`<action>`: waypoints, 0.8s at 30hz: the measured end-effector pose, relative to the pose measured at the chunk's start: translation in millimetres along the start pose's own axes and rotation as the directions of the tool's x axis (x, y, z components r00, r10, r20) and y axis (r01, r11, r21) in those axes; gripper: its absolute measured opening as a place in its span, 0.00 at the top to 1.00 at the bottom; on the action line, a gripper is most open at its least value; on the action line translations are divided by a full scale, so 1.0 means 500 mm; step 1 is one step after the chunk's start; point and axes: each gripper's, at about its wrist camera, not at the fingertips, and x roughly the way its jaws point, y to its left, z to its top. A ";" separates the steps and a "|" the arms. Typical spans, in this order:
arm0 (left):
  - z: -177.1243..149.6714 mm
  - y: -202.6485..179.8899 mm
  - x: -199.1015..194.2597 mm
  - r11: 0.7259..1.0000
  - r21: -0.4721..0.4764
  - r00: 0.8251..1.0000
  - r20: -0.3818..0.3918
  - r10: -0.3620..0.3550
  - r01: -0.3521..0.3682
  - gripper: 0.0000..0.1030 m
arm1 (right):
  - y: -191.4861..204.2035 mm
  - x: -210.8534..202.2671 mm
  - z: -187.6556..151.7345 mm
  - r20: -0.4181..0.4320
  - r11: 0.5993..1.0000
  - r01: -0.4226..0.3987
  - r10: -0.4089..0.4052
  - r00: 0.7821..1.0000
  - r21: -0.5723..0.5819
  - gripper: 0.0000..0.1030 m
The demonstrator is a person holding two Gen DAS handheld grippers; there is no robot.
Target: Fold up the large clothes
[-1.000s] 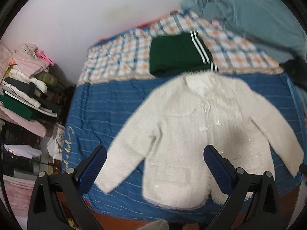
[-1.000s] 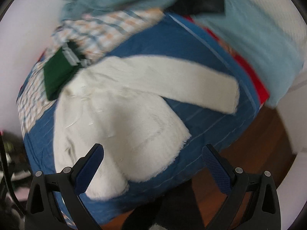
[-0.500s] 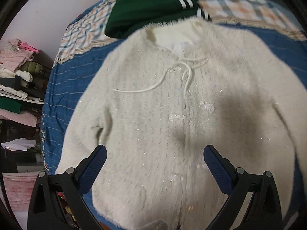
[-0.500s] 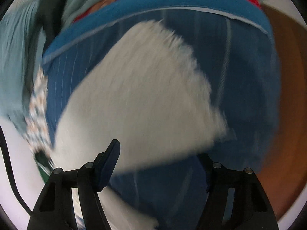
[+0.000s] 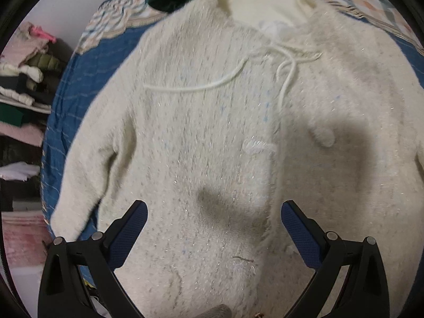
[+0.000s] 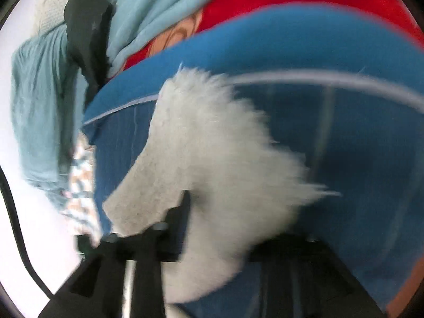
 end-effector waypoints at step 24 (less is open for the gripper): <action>-0.023 0.358 0.026 0.945 -0.326 1.000 0.009 -0.001 0.004 0.00 | 0.629 -0.105 -0.485 0.001 0.639 -0.085 0.134 0.991 -0.765 0.93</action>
